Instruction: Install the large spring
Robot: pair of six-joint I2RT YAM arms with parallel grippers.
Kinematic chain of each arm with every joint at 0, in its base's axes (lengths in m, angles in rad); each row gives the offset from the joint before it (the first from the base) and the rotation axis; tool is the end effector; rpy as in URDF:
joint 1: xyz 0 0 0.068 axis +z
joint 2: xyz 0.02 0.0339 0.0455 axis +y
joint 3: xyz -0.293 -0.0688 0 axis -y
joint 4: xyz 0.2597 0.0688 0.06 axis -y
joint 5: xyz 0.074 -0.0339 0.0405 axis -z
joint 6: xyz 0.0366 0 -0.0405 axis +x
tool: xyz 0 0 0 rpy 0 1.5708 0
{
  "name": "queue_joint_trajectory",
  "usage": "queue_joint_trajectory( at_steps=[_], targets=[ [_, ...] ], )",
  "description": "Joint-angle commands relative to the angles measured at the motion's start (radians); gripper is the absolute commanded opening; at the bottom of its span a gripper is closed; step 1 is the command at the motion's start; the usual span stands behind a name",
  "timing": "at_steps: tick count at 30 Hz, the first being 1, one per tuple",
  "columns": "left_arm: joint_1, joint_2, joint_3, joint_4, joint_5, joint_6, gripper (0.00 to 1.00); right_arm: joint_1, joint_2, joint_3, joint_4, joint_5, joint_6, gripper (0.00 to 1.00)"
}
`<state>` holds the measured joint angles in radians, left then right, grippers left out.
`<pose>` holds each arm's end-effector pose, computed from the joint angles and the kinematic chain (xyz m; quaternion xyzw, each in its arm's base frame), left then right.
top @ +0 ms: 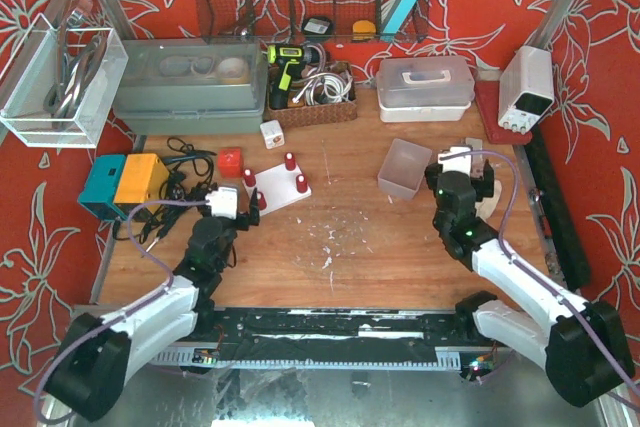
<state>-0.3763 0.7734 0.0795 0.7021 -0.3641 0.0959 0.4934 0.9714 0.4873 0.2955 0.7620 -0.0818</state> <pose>0.1504 -0.0454 0.1991 0.0370 0.7034 0.0287 0.7092 0.1980 0.0778 0.2688 0.0244 0.7531 -0.1596 0.6377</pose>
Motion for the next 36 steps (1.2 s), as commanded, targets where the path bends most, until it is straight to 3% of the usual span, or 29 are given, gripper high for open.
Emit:
queue_joint_trajectory(
  at_steps=[1, 5, 10, 13, 17, 24, 26, 28, 36],
  targets=[
    [0.056, 0.115, -0.084, 0.292, 0.006, 0.109, 0.99, -0.094, 0.021, -0.056, 0.074, -0.056, 0.037, 0.99],
    [0.201, 0.270, -0.068, 0.349, 0.194, 0.054, 0.99, -0.182, 0.071, -0.094, 0.130, -0.130, 0.054, 0.99],
    [0.292, 0.452, 0.016, 0.413, 0.391, -0.014, 0.99, -0.269, 0.174, -0.136, 0.298, -0.259, 0.039, 0.99],
    [0.368, 0.615, 0.014, 0.572, 0.429, -0.102, 0.99, -0.316, 0.229, -0.094, 0.254, -0.374, 0.070, 0.99],
    [0.373, 0.623, 0.008, 0.571, 0.476, -0.089, 0.99, -0.339, 0.306, -0.082, 0.264, -0.449, 0.065, 0.99],
    [0.365, 0.633, 0.020, 0.558, 0.460, -0.081, 0.99, -0.341, 0.463, -0.233, 0.687, -0.427, 0.070, 0.99],
    [0.364, 0.635, 0.017, 0.565, 0.449, -0.087, 0.99, -0.343, 0.434, -0.208, 0.576, -0.441, 0.079, 0.99],
    [0.364, 0.635, 0.017, 0.565, 0.448, -0.085, 0.99, -0.346, 0.458, -0.217, 0.635, -0.444, 0.072, 0.99],
    [0.355, 0.635, 0.025, 0.551, 0.464, -0.067, 0.99, -0.345, 0.442, -0.213, 0.603, -0.442, 0.072, 0.99]
  ],
)
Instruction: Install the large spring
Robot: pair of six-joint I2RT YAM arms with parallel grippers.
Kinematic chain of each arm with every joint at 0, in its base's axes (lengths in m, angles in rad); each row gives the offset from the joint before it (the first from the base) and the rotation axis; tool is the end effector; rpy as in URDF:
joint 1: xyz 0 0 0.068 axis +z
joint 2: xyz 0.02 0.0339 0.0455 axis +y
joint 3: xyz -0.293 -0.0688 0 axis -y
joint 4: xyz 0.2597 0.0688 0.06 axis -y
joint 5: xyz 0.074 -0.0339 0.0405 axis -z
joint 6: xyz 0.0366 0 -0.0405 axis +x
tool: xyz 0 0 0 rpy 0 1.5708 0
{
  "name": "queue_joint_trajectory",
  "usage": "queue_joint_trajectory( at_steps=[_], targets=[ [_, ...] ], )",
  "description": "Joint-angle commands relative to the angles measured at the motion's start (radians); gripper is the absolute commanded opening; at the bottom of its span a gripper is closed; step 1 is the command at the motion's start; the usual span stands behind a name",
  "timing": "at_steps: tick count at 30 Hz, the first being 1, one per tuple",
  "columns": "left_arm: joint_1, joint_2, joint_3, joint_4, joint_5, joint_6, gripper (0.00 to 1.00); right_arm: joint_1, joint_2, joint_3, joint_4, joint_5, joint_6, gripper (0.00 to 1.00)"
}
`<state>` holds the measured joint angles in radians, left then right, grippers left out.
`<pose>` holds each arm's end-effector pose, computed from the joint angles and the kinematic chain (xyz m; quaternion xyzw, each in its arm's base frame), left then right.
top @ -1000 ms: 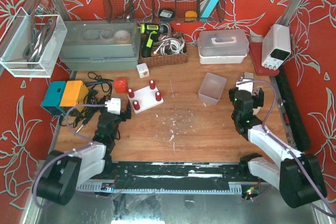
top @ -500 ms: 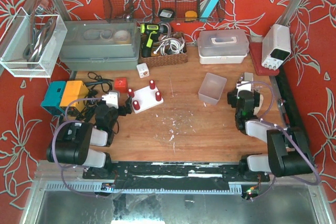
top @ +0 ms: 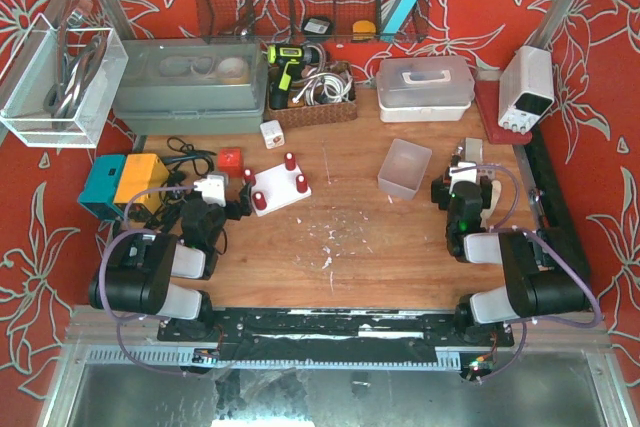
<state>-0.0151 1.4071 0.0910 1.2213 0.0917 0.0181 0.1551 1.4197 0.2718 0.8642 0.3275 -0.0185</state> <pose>0.2056 -0.0065 0.1559 0.0431 0.7384 -0.0329 0.6721 0.2404 0.0257 0.1606 0.0290 0.7948 -0.0897 0.5995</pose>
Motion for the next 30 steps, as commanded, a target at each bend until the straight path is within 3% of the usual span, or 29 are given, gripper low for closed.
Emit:
queue_joint_trajectory(
  at_steps=[1, 30],
  targets=[
    [-0.008, 0.002, 0.013, 0.032, 0.008, 0.011, 0.99, -0.006, -0.012, 0.005, 0.017, -0.007, 0.011, 0.99],
    [-0.015, 0.001, 0.016, 0.029, 0.003, 0.019, 0.99, -0.007, -0.008, 0.004, 0.024, -0.007, 0.009, 0.99]
  ],
)
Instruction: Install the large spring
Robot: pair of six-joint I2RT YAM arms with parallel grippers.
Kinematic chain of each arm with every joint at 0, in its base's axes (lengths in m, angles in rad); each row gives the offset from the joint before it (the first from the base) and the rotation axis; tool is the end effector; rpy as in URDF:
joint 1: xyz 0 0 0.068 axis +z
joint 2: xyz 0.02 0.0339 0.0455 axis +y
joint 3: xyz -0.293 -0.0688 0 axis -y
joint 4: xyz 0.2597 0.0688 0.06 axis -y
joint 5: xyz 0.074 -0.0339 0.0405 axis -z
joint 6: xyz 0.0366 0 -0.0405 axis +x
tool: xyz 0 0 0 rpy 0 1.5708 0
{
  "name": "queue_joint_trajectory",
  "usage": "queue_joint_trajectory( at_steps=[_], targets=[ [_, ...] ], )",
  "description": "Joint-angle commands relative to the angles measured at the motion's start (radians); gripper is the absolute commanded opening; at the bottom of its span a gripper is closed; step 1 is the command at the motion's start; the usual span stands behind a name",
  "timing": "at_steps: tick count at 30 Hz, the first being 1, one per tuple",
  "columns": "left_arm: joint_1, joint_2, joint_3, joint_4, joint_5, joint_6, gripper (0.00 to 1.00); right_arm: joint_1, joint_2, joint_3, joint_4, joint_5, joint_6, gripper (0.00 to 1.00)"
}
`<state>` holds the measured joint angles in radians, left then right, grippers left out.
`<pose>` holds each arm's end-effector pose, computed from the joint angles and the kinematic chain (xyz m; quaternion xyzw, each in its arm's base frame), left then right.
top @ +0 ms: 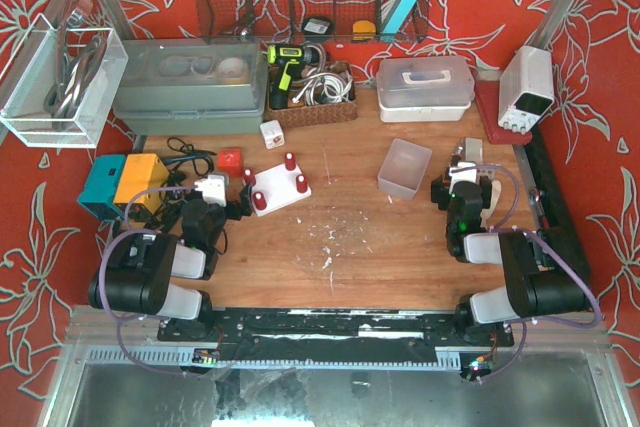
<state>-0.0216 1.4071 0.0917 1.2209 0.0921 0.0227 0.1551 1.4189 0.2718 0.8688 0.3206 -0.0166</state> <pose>0.2057 -0.0078 0.1560 0.0473 0.7381 -0.0337 0.6722 0.2406 0.0259 0.1612 0.0282 0.7935 -0.0860 0.6019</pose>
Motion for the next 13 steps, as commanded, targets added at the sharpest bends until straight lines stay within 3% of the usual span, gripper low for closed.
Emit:
queue_joint_trajectory(
  at_steps=[1, 13],
  targets=[
    [-0.008, 0.002, 0.016, 0.029, 0.003, 0.014, 0.99, -0.008, -0.008, 0.004, 0.020, 0.000, 0.007, 0.99],
    [-0.012, 0.001, 0.017, 0.028, 0.000, 0.016, 0.99, -0.006, -0.008, 0.004, 0.020, 0.000, 0.008, 0.99]
  ],
)
